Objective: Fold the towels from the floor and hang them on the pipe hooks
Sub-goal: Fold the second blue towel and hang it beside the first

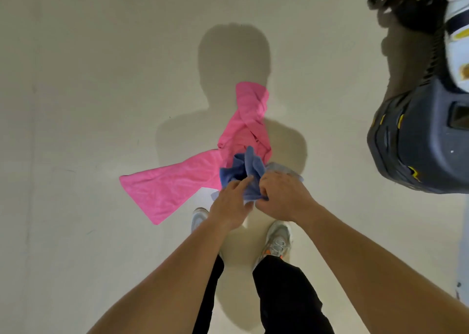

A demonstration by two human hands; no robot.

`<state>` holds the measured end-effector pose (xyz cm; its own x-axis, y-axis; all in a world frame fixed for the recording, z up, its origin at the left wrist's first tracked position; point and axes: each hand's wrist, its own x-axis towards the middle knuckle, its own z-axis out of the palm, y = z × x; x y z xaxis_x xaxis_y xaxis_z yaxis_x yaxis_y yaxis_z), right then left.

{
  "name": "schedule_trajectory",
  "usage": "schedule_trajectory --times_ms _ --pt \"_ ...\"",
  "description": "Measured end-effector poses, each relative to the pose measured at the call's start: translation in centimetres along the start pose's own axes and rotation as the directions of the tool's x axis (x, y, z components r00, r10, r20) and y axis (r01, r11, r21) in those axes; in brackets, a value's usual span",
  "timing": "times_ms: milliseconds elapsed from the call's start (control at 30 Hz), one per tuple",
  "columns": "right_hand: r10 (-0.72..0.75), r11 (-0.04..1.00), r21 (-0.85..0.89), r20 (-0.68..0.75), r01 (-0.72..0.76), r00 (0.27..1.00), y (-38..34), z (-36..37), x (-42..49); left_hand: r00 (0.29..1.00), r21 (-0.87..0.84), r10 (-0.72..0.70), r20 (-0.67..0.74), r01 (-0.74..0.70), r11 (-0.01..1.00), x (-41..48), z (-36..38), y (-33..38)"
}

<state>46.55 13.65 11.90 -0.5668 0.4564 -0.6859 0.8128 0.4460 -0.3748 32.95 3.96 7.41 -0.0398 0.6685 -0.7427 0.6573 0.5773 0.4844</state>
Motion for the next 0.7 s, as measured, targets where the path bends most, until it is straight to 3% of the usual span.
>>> schedule_trajectory --times_ms 100,233,467,600,700 --pt "0.022 0.992 0.124 -0.050 -0.015 0.999 -3.3 -5.8 -6.4 0.992 0.009 0.130 -0.008 -0.130 0.992 -5.3 -4.7 5.8" --pt "0.118 0.963 0.254 -0.086 -0.093 0.989 -5.5 -13.2 -15.3 0.992 0.115 0.125 -0.011 -0.123 0.986 -11.6 -10.2 12.6" --pt "0.266 0.933 0.288 -0.146 -0.216 0.953 -6.7 -19.3 -32.0 0.962 0.330 0.246 0.120 -0.273 0.904 -21.8 -14.7 20.8" --pt "0.447 0.841 0.420 -0.183 -0.342 0.875 -6.9 -18.8 -40.9 0.917 0.413 0.348 0.197 -0.399 0.819 -27.2 -15.1 23.1" --pt "0.623 0.703 0.581 -0.228 -0.409 0.748 -7.6 -17.0 -47.0 0.888 0.467 0.397 0.232 -0.460 0.755 -29.8 -15.1 23.8"
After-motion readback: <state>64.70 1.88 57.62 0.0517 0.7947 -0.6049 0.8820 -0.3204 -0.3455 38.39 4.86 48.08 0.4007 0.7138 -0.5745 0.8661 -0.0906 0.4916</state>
